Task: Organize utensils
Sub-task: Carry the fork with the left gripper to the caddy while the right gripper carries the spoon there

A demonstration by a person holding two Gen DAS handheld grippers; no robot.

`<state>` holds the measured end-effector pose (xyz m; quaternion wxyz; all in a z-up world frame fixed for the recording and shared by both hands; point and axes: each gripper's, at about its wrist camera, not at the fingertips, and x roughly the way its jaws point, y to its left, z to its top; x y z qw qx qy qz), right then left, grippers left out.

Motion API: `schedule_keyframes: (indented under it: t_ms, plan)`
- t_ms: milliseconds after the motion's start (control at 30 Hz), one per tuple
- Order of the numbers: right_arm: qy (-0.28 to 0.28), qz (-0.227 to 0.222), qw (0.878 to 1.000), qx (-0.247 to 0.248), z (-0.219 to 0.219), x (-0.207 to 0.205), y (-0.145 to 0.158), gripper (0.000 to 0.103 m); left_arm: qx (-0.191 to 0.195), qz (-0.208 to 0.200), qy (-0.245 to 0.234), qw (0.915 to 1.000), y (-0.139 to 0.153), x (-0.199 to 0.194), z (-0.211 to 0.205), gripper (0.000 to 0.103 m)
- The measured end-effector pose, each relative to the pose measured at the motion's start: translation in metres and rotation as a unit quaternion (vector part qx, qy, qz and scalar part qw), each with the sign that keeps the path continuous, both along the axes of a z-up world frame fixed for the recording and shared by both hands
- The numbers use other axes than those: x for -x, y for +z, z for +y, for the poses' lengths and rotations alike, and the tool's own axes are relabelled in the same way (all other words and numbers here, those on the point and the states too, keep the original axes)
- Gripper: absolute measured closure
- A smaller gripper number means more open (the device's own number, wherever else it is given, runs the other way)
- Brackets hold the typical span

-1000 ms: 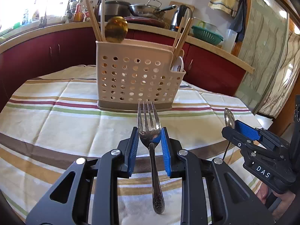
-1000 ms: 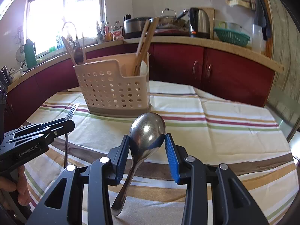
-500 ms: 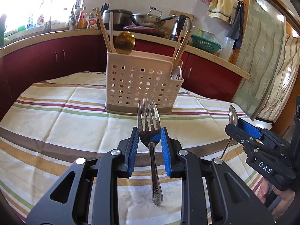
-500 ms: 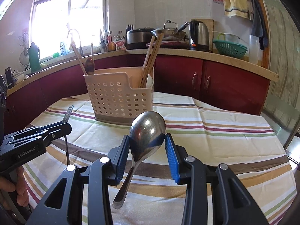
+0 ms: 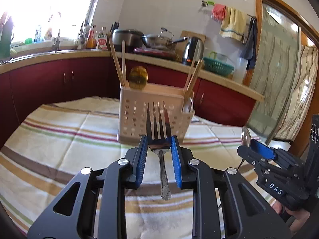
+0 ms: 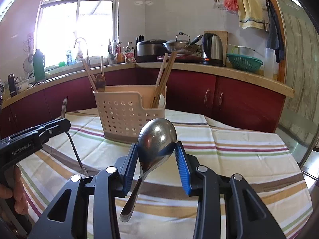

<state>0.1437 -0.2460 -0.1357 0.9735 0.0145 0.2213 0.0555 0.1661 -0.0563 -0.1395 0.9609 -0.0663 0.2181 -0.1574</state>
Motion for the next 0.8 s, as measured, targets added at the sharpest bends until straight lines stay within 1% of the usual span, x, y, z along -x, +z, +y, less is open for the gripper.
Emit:
schedule_keyframes:
  t_ms: [133, 233, 400, 500, 600, 800]
  plan:
    - [0.007, -0.024, 1.000, -0.005, 0.002, -0.008, 0.017, 0.064, 0.004, -0.022, 0.004, 0.9997, 0.016, -0.008, 0.002, 0.079]
    - [0.012, -0.052, 0.999, -0.006, 0.003, -0.017, 0.037, 0.064, 0.008, -0.039, 0.005, 0.9992, 0.029, -0.015, 0.002, 0.079]
    - [0.017, -0.106, 0.994, -0.005, 0.004, -0.039, 0.073, 0.064, 0.008, -0.086, 0.004, 0.9963, 0.063, -0.030, -0.002, 0.079]
    - [0.019, -0.132, 0.991, -0.005, 0.005, -0.054, 0.090, 0.064, 0.003, -0.118, 0.005, 0.9930, 0.083, -0.039, -0.006, 0.079]
    - [0.020, -0.158, 0.987, -0.005, 0.007, -0.069, 0.102, 0.064, -0.007, -0.142, 0.006, 0.9898, 0.099, -0.053, -0.012, 0.079]
    - [0.027, -0.190, 0.981, -0.011, 0.012, -0.100, 0.108, 0.064, -0.014, -0.165, 0.014, 0.9862, 0.114, -0.085, -0.019, 0.079]
